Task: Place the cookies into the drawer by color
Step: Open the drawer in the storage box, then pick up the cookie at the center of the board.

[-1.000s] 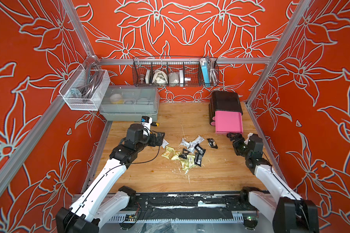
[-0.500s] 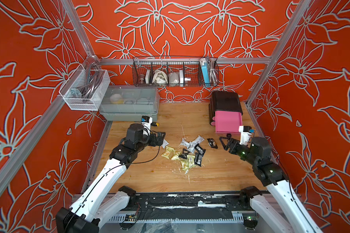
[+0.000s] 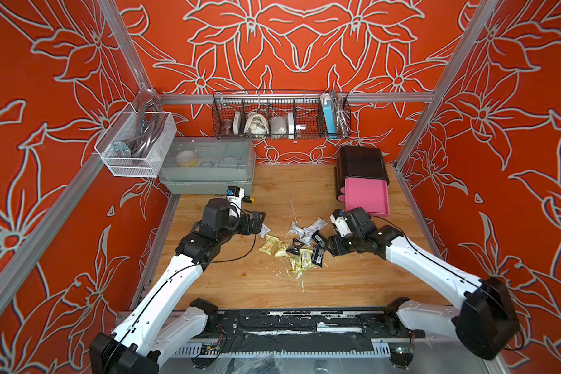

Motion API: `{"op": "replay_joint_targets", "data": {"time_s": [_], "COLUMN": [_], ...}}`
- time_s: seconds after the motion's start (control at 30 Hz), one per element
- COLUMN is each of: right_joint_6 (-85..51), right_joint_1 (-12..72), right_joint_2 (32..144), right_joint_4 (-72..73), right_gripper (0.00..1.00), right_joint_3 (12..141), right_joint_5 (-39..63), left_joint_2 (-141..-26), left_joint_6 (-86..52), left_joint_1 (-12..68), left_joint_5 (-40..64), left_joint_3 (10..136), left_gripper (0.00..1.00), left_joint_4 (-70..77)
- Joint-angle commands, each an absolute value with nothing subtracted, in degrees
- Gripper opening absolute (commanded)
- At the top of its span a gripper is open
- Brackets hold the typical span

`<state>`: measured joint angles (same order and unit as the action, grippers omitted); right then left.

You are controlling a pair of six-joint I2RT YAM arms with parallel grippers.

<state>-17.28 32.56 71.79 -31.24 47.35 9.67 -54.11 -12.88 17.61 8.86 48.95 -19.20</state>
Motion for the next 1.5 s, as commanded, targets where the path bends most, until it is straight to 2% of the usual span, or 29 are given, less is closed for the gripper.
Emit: {"op": "replay_joint_targets", "data": {"time_s": [0.0, 0.4, 0.5, 0.73, 1.0, 1.23, 1.47], "right_joint_6": [-12.40, -11.55, -11.69, -11.47, -11.66, -14.34, -16.25], "right_joint_1": [32.93, 33.08, 33.20, 33.40, 33.75, 33.97, 33.67], "right_joint_2": [75.75, 93.47, 96.06, 97.32, 92.39, 79.58, 66.22], "right_joint_4": [-29.06, -22.22, -21.80, -21.83, -21.95, -22.43, -25.79], "right_gripper": [0.72, 0.70, 0.66, 0.47, 0.26, 0.22, 0.19], "right_joint_3": [50.57, 56.34, 56.51, 55.14, 53.20, 51.33, 55.68], "right_joint_5": [5.55, 10.32, 11.16, 9.15, 6.78, 5.57, -1.32], "left_joint_2": [-53.92, -53.88, -53.87, -53.85, -53.85, -53.60, -53.51], "left_joint_6": [-12.65, -12.36, -12.36, -12.47, -12.56, -12.73, -12.88], "left_joint_1": [17.29, 17.27, 17.32, 17.31, 17.25, 17.27, 17.31], "left_joint_5": [8.96, 8.54, 8.44, 8.44, 8.42, 8.45, 8.70], "left_joint_3": [48.77, 48.78, 48.78, 48.78, 48.74, 48.69, 48.76], "left_gripper": [0.98, 0.98, 0.98, 0.98, 0.98, 0.98, 0.98], "left_joint_4": [-18.81, -19.03, -19.07, -19.07, -19.07, -18.90, -18.90]}}
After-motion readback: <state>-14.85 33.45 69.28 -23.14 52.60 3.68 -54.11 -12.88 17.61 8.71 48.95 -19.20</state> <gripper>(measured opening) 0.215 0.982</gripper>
